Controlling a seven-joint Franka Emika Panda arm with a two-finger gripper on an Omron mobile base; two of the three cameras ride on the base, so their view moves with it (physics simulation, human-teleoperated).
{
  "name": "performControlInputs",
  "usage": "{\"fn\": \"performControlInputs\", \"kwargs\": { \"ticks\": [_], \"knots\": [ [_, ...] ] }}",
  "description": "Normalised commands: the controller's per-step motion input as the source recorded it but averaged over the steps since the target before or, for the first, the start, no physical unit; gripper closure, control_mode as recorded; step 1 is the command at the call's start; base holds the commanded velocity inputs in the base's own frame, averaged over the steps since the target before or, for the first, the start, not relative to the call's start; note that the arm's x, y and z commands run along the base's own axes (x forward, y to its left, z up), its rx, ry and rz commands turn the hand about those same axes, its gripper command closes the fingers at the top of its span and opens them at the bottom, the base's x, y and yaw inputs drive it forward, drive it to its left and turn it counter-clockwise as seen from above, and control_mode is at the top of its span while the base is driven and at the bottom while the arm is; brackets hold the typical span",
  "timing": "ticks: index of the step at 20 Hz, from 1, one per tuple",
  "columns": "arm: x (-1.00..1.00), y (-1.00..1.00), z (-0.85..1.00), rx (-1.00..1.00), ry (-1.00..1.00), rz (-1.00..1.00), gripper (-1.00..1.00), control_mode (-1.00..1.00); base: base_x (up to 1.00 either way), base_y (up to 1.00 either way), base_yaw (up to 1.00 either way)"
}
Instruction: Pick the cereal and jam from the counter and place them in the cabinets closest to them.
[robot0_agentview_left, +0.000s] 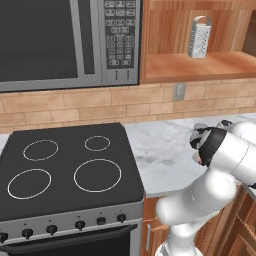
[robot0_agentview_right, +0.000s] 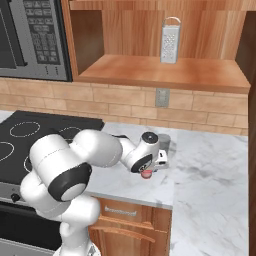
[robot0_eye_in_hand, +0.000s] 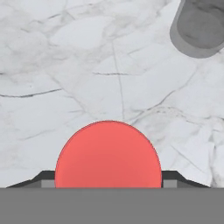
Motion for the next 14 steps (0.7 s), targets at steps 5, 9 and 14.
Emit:
{"fn": "performControlInputs", "kwargs": {
  "ticks": [5,9,14],
  "knots": [
    [0.0,0.0,0.04,0.01,-0.01,-0.01,1.0,-1.0,0.0,0.0,0.0],
    [0.0,0.0,0.33,0.02,-0.01,-0.05,1.0,-1.0,0.0,0.0,0.0],
    [-0.05,0.0,0.48,0.02,0.0,-0.05,1.0,-1.0,0.0,0.0,0.0]
  ]
}}
